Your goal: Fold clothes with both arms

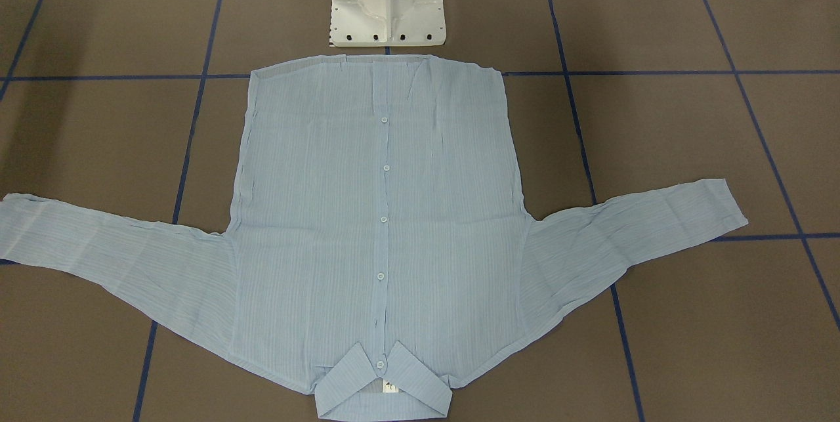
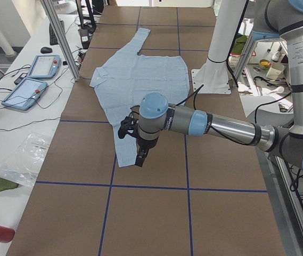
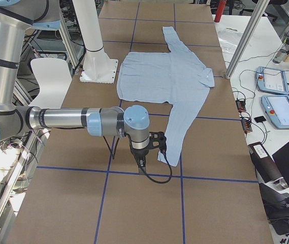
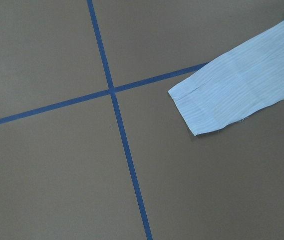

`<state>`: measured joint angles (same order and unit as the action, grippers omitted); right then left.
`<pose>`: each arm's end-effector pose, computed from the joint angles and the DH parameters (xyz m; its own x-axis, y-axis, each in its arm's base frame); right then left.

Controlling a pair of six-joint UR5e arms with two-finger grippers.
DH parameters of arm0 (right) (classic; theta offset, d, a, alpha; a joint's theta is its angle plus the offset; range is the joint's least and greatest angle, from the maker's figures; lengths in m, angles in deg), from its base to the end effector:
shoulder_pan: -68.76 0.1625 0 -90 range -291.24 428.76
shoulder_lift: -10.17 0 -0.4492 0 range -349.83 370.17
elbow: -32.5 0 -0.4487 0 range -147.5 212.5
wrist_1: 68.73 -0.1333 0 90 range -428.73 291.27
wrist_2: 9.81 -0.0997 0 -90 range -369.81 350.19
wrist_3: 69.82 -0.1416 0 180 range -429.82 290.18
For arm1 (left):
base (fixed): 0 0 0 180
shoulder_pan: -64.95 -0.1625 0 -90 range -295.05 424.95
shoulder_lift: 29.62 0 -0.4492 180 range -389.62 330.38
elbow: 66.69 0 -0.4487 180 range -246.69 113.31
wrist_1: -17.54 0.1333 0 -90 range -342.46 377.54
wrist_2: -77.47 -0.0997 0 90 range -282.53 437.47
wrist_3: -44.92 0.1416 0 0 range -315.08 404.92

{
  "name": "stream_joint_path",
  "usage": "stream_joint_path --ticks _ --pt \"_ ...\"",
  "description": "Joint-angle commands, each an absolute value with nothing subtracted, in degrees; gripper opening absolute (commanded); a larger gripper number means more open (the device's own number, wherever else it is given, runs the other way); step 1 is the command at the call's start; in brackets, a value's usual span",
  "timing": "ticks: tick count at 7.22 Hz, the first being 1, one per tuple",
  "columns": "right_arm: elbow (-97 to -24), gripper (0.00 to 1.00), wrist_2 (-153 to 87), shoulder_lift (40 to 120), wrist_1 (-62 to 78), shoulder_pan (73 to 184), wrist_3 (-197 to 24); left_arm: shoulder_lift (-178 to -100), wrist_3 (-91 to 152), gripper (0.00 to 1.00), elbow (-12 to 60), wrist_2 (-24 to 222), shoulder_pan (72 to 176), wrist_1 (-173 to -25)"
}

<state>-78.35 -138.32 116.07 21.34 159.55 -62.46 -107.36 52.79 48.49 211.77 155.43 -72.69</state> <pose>0.0511 -0.4321 0.6577 0.7785 -0.1695 0.6044 0.0867 0.9827 0.1638 -0.0383 -0.4618 0.5771 0.7114 0.2848 -0.6425 -0.0901 0.9436 0.3185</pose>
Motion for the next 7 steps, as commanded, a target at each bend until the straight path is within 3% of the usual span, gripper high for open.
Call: stream_joint_path --ticks 1,4,7 --pt "-80.69 1.00 -140.14 113.98 19.10 159.38 -63.23 -110.80 50.74 1.00 46.71 210.19 155.39 -76.93" --pt "-75.18 1.00 -141.47 110.63 7.24 159.47 -66.90 -116.95 50.46 1.00 43.99 209.74 155.83 -88.03" --pt "-67.89 1.00 -145.95 107.21 -3.46 157.72 -76.25 -117.95 50.54 1.00 39.74 209.92 155.83 -98.12"
